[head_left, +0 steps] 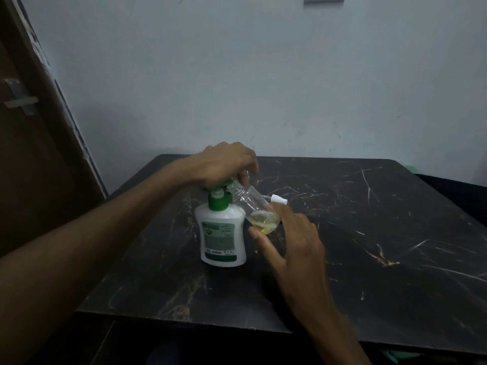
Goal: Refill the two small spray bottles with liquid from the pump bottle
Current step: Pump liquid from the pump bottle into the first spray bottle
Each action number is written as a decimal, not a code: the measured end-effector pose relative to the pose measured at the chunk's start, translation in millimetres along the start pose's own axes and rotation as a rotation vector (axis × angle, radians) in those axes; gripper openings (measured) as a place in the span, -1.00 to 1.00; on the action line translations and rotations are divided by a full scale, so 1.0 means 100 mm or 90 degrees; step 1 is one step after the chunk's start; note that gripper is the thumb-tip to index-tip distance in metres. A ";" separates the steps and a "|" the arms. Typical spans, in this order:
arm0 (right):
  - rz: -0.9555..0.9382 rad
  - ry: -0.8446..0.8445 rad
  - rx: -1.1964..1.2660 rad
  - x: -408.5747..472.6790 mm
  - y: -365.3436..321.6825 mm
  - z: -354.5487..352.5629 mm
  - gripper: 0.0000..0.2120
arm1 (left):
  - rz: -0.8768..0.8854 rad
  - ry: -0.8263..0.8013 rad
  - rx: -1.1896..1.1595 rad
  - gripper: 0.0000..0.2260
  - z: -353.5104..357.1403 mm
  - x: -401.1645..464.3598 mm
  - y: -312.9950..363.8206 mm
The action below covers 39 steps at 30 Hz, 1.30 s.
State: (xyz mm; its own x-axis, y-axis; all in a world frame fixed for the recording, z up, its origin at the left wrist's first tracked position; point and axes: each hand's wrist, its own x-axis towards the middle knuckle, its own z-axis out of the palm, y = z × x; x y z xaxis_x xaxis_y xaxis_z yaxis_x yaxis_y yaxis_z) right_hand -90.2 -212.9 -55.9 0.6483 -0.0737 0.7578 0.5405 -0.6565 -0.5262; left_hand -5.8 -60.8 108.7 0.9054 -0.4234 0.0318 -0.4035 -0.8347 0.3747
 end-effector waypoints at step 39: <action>0.016 -0.002 -0.003 0.00 0.00 0.00 -0.61 | 0.018 0.004 0.120 -0.68 0.03 0.06 -0.01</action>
State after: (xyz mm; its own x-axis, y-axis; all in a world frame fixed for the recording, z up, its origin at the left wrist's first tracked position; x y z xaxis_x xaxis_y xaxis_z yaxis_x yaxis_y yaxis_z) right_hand -90.2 -212.9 -56.4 0.6631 -0.0874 0.7434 0.5215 -0.6585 -0.5426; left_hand 0.2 -63.5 105.6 0.8936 -0.4464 0.0462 -0.4464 -0.8736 0.1939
